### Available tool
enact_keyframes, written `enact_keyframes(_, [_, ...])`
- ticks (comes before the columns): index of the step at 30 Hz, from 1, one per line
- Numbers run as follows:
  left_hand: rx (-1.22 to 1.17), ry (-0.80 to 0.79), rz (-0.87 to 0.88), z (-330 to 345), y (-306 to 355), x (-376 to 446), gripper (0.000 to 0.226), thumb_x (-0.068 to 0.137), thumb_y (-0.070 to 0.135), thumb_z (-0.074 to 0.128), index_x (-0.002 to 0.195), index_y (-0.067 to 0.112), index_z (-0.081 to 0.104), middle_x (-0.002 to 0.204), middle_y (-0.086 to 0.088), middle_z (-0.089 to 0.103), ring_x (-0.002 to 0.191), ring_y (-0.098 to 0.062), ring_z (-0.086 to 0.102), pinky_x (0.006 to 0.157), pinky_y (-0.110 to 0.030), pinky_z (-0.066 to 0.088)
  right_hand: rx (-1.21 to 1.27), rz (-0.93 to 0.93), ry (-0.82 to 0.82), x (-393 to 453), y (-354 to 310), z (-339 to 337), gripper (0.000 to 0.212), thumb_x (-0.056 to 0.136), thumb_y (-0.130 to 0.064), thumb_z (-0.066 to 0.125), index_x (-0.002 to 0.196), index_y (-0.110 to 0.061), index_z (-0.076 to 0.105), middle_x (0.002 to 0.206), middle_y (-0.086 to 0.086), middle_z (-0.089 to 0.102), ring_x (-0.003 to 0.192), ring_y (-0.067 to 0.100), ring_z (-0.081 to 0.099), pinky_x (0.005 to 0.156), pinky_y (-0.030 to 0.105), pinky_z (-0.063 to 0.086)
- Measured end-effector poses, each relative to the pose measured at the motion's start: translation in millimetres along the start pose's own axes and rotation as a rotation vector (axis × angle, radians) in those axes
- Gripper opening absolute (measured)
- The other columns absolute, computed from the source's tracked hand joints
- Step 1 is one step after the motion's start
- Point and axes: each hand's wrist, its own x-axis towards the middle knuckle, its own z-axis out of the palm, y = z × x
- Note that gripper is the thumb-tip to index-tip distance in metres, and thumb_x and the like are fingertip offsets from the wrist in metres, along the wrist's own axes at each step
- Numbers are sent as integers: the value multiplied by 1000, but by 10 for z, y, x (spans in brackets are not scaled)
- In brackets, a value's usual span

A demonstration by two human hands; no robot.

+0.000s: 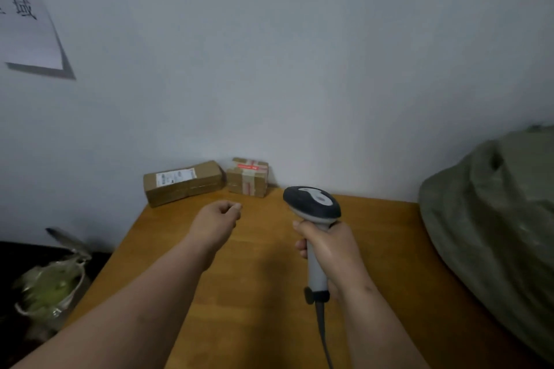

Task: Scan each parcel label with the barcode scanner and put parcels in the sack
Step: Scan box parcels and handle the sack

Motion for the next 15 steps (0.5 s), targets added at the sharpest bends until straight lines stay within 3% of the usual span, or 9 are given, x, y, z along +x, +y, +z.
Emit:
enact_keyframes(4, [10,56,-77,-253,-271,353,23,102,31,53,116,20,67,108,1,66,100,-17,60,78,-30,43,-14,30,-66,446,76,409,13,84,-24,75,87,-13,70,71,5,69,71,20,65,77,42,57])
enact_keyframes(8, [68,91,-132,-358,-473,789,30,101,27,53,129,20,60,122,-1,63,110,-18,58,86,-31,43,-26,69,-111,968,174,750,13,84,-27,75,88,-16,70,75,4,70,75,21,68,78,42,55])
enact_keyframes(15, [139,43,-138,-116,-640,1619,43,101,24,55,143,19,47,135,-3,57,109,-13,51,87,-28,42,29,143,-1,1821,423,1021,8,85,-24,74,84,-18,69,79,7,70,84,26,68,82,43,54])
